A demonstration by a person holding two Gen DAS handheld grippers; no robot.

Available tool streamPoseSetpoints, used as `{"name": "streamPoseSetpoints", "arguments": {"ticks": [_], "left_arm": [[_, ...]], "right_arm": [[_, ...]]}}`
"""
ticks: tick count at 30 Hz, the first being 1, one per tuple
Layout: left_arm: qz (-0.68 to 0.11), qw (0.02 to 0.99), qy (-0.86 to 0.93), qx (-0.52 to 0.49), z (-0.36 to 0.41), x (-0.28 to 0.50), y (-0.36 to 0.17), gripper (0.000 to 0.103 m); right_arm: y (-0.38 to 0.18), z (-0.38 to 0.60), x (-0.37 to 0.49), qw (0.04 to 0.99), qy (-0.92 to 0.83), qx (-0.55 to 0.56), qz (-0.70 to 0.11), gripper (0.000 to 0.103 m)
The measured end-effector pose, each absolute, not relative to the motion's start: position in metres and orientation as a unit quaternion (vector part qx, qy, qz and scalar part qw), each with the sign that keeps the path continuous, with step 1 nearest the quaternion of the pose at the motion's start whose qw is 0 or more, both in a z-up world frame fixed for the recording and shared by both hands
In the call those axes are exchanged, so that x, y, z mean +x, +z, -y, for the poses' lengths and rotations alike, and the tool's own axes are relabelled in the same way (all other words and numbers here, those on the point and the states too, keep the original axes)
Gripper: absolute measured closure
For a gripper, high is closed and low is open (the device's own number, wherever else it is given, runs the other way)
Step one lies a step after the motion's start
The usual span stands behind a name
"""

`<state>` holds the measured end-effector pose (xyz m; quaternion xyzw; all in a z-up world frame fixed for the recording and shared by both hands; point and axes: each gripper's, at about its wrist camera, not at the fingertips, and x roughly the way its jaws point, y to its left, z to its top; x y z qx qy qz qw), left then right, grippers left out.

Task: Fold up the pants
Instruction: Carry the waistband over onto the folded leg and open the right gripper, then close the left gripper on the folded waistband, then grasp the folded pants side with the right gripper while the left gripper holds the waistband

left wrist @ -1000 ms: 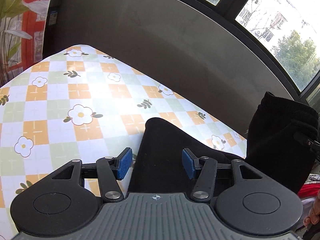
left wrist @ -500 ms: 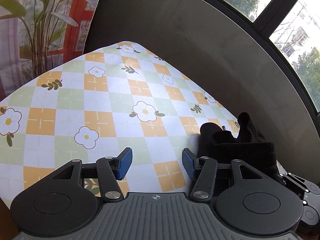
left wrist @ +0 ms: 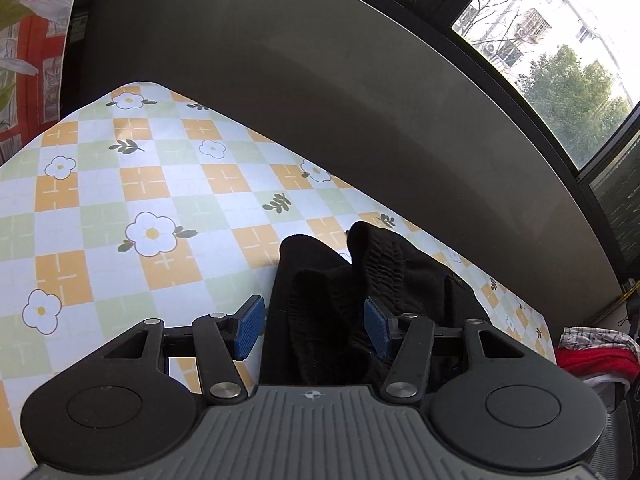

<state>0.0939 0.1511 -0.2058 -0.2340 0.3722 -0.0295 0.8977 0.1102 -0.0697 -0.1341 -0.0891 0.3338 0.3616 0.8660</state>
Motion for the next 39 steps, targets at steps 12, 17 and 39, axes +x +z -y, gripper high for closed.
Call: {"name": "streamPoseSetpoints", "arguments": {"ticks": [12,17,39], "left_arm": [[-0.467,0.858,-0.07,-0.204,-0.088,0.146,-0.245,0.047],[-0.439,0.882,-0.067,-0.159,-0.078,0.136,-0.23,0.08],[-0.461,0.87,-0.018,-0.175,-0.118,0.119,-0.268,0.085]], "right_arm": [[-0.14,0.201,0.131,0.911,0.168,0.015,-0.375,0.024],[-0.153,0.236,0.133,0.902,0.128,0.071,-0.405,0.024],[-0.191,0.211,0.123,0.84,0.174,0.015,-0.514,0.026]]}}
